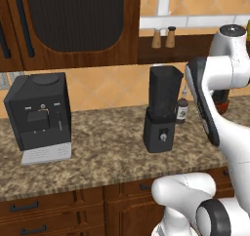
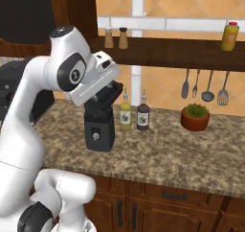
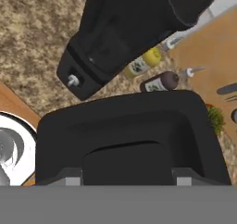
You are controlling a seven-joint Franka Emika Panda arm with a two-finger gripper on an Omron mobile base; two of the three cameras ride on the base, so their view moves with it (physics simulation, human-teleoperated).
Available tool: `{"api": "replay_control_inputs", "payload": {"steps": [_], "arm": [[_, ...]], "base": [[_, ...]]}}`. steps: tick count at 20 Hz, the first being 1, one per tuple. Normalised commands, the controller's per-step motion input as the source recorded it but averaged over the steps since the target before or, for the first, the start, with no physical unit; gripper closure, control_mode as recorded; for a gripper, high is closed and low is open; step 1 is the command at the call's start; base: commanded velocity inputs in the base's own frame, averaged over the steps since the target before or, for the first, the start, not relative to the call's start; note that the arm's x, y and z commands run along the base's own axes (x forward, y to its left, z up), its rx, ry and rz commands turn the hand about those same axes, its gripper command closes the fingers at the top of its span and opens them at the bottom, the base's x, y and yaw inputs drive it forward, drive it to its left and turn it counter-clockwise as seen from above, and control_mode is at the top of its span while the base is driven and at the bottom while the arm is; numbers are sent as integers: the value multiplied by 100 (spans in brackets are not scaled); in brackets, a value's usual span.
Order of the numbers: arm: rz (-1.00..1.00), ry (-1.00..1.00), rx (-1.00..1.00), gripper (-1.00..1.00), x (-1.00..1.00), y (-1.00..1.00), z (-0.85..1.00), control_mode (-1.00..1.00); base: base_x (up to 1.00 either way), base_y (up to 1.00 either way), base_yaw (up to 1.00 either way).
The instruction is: Close the lid blender by securely placing the lid on top.
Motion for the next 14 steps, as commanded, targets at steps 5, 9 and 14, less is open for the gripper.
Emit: {"api": "replay_control_inputs", "payload": {"steps": [5, 9, 14], "arm": [[-30, 6, 9, 100, 0, 72, 24, -100], [-32, 0, 9, 100, 2, 31, 0, -100], [-18, 0, 9, 100, 29, 10, 22, -100]], "base": [[0, 0, 0], [0, 0, 0], [0, 0, 0]]}}
